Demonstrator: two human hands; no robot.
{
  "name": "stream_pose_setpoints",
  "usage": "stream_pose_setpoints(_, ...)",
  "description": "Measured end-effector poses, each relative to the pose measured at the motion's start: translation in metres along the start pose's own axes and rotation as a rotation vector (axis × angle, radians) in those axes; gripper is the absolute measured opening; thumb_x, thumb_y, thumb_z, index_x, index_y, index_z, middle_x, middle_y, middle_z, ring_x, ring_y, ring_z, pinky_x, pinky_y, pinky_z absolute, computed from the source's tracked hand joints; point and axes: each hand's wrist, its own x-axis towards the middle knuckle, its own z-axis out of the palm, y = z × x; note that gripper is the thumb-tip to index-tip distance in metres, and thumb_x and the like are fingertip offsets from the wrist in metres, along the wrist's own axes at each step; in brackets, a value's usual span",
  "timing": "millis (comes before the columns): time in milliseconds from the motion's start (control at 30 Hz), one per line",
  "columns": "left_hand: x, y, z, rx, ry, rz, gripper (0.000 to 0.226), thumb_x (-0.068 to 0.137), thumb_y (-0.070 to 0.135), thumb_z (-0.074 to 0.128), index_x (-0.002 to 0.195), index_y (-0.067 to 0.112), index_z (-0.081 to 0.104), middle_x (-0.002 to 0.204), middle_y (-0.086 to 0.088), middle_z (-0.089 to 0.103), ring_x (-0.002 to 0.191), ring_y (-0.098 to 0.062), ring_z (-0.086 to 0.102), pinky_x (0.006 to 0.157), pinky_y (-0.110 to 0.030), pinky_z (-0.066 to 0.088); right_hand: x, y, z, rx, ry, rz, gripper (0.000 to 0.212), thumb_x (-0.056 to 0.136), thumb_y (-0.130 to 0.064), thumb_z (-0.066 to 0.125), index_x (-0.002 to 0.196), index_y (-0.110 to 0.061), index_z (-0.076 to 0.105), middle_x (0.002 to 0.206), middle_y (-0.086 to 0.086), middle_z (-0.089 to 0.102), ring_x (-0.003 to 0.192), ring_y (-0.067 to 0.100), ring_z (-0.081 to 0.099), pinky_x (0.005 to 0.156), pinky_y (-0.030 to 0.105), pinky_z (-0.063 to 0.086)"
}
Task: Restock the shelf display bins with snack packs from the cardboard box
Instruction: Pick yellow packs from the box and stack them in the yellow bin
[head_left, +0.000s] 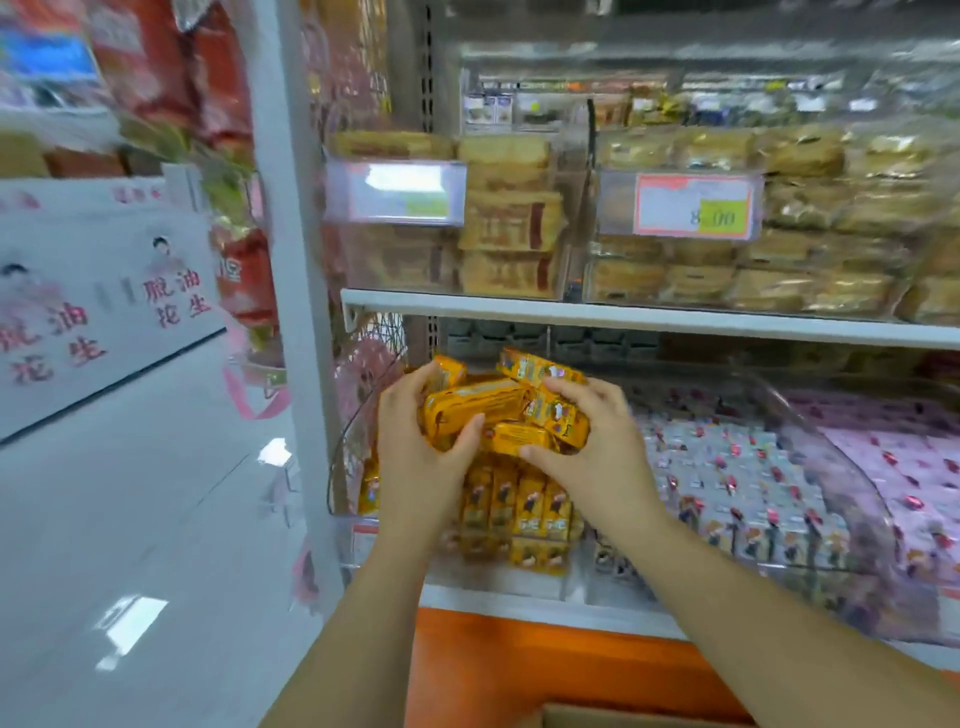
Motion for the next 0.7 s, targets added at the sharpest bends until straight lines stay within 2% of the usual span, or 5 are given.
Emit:
stream_pose_setpoints(267,0.021,-0.044,0.004,0.038,0.066,-0.197,0.031,0.086,0.013,0.066,0.114,0.025,0.058,0.117,0.004,0.054,0.108,-0.006,0.049,0.096,-0.031,0.044,0.042,-0.002,0.055,-0.064,-0.02,0.056,0.063,0.077,-0.019,0.078,0.132,-0.03,0.051,0.126,-0.003,0.036,0.088,0.003,0.044,0.064,-0.007,0.033)
stream_pose_setpoints(433,0.026,-0.058,0.006,0.08,0.0,-0.316,0.027,0.087,0.011,0.066,0.109,0.026,0.061,0.111,0.001,0.061,0.101,-0.017,0.059,0.091,-0.04,0.05,0.05,0.006,0.064,-0.178,-0.077,0.136,0.064,0.083,-0.02,0.073,0.139,-0.029,0.042,0.139,0.003,0.035,0.108,0.015,0.051,0.072,0.003,0.032)
stream_pose_setpoints(567,0.024,-0.06,0.002,0.104,-0.015,-0.366,0.03,0.087,0.009,0.064,0.111,0.027,0.059,0.102,0.002,0.064,0.091,-0.019,0.061,0.082,-0.043,0.054,0.051,0.011,0.061,-0.246,-0.126,0.147,0.055,0.084,-0.015,0.071,0.133,-0.029,0.049,0.147,0.001,0.026,0.093,0.011,0.048,0.058,0.003,0.04)
stream_pose_setpoints(633,0.024,-0.059,0.002,0.123,-0.019,-0.367,0.032,0.088,0.008,0.063,0.114,0.025,0.059,0.103,0.004,0.064,0.092,-0.018,0.061,0.082,-0.041,0.054,0.051,0.011,0.059,-0.31,-0.14,0.126,0.046,0.085,-0.017,0.071,0.126,-0.028,0.054,0.147,0.001,0.026,0.099,0.015,0.049,0.068,0.007,0.046)
stream_pose_setpoints(700,0.024,-0.056,0.001,0.129,-0.001,-0.366,0.032,0.088,0.007,0.062,0.115,0.024,0.059,0.103,0.005,0.063,0.094,-0.018,0.061,0.082,-0.038,0.053,0.052,0.012,0.057,-0.454,-0.159,0.09,0.041,0.084,-0.025,0.071,0.124,-0.028,0.058,0.145,0.003,0.033,0.122,0.021,0.042,0.095,0.025,0.044)
